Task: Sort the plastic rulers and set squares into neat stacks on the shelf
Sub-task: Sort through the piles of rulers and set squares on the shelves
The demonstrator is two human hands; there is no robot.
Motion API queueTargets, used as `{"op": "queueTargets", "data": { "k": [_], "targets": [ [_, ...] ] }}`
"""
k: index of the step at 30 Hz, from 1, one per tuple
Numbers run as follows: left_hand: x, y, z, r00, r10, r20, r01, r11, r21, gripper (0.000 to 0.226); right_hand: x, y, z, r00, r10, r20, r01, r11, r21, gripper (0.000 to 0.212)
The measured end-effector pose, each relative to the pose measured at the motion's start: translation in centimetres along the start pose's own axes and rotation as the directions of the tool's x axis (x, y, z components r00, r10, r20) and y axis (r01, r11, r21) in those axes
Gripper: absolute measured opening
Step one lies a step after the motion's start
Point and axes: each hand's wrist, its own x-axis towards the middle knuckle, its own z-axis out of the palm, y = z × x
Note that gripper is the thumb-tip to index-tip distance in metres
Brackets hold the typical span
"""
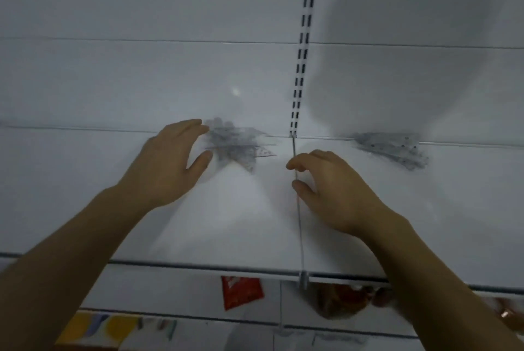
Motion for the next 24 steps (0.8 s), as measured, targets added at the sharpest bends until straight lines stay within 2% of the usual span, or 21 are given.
{"op": "queueTargets", "data": {
  "k": [2,5,11,18,24],
  "targets": [
    [-3.2,-4.0,-2.2,0.995,-0.096,-0.011,0.097,0.994,0.054,0.063,1.6,-4.5,1.4,0.994,-0.091,0.063,0.093,0.996,-0.014,0.036],
    [-8.2,-10.3,-5.7,0.976,-0.217,0.009,0.215,0.970,0.116,0.071,3.7,-11.5,4.0,0.963,-0.222,0.155,0.230,0.973,-0.035,0.043],
    [-17.3,-22.7,-13.5,0.932,-0.362,-0.016,0.360,0.919,0.160,0.071,5.9,-26.9,9.8,0.841,-0.400,0.366,0.441,0.897,-0.035,0.060],
    [-26.3,-33.6,-20.2,0.863,-0.494,-0.107,0.505,0.842,0.191,0.069,9.0,-42.4,16.1,0.734,-0.569,0.370,0.616,0.788,-0.010,0.056],
    [-32.2,-40.5,-25.2,0.806,-0.573,-0.150,0.592,0.770,0.240,0.070,11.6,-53.3,19.7,0.581,-0.674,0.455,0.744,0.667,0.037,0.058]
  ]
}}
